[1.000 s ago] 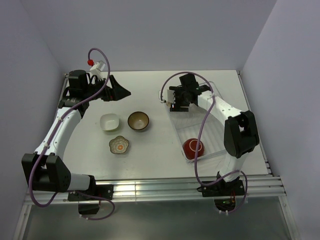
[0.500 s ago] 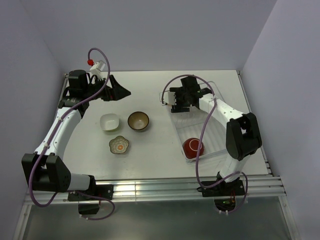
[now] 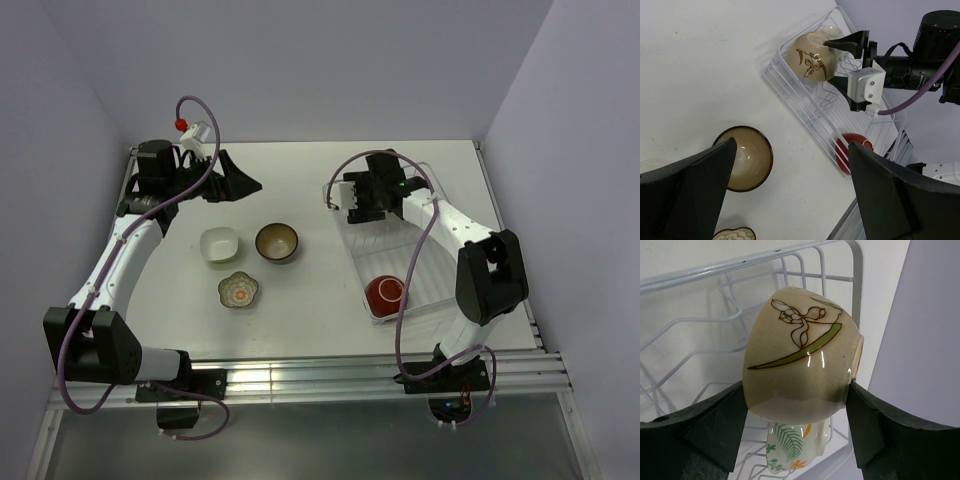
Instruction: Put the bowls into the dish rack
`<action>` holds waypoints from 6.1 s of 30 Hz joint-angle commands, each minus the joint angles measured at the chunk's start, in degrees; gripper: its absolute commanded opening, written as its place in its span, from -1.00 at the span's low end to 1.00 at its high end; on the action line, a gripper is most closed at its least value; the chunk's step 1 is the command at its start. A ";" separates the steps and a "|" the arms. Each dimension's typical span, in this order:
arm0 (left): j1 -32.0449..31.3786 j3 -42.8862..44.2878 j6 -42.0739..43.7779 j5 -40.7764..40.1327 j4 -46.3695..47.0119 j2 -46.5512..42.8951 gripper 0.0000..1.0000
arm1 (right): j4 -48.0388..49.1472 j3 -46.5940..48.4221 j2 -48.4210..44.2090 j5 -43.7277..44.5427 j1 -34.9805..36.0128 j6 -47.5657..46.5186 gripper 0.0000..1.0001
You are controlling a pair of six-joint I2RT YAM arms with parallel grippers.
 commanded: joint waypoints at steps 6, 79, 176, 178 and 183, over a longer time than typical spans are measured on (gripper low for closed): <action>0.24 -0.29 -0.64 1.58 3.25 -1.07 0.99 | 6.05 -0.62 -3.08 1.10 -0.84 -3.54 -1.00; -5.02 8.41 33.98 -13.97 -21.09 14.03 0.97 | -9.60 -0.17 -27.95 -12.06 -13.05 64.21 1.00; -17.51 8.51 -5.21 -5.37 9.67 3.59 -0.99 | 25.04 -4.31 -17.67 -36.34 0.13 127.94 1.00; -17.51 7.98 -5.47 -5.37 9.93 3.50 -1.00 | 25.04 -4.40 -17.75 -36.43 0.13 127.50 0.97; -17.51 7.54 -5.65 -5.63 9.93 3.24 -0.99 | 27.50 -5.89 -18.63 -36.87 0.04 127.32 0.68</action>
